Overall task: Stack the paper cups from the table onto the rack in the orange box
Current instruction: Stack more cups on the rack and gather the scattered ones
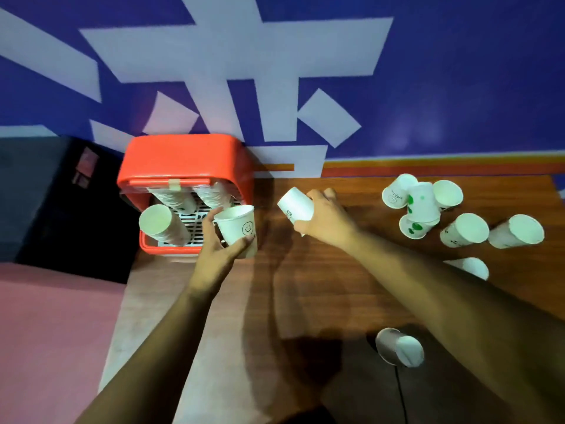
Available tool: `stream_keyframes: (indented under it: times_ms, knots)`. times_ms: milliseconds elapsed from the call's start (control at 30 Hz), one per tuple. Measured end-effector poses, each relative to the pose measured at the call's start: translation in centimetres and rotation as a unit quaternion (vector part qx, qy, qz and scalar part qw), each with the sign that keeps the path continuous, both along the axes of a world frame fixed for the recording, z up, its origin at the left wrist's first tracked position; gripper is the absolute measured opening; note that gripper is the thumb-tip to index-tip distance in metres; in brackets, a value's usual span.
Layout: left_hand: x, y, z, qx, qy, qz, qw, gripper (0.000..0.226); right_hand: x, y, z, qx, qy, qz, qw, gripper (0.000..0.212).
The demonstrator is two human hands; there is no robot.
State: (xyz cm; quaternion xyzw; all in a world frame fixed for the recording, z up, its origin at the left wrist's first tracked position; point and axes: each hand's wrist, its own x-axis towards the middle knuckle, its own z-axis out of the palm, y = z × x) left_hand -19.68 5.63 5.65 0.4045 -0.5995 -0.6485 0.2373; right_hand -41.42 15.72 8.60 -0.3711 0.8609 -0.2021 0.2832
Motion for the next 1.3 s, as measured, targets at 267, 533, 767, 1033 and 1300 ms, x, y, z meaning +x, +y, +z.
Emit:
stream_keyframes:
  times_ms: [267, 533, 767, 1033, 1300]
  knots:
    - [10.4, -7.5, 2.6, -0.064, -0.01, 0.03, 0.997, 0.07, 10.0, -4.0, 3.8, -0.073, -0.041, -0.042, 0.996, 0.07]
    - [14.1, -14.9, 2.6, -0.168, -0.038, 0.044, 0.984, 0.073, 16.6, -8.2, 4.2, -0.109, -0.039, -0.09, 0.989, 0.037]
    - [13.5, -16.5, 0.0, -0.219, -0.077, -0.026, 0.972, 0.079, 19.4, -9.3, 3.7, -0.107, -0.023, -0.125, 0.986, 0.056]
    - [13.5, -17.6, -3.3, -0.187, -0.167, -0.086, 0.964, 0.091, 20.1, -10.5, 3.5, -0.144, -0.029, -0.143, 0.979, 0.055]
    - [14.5, -19.0, -4.8, -0.091, -0.091, -0.189, 0.974, 0.085, 21.6, -14.5, 2.0, -0.198, 0.004, -0.068, 0.978, 0.075]
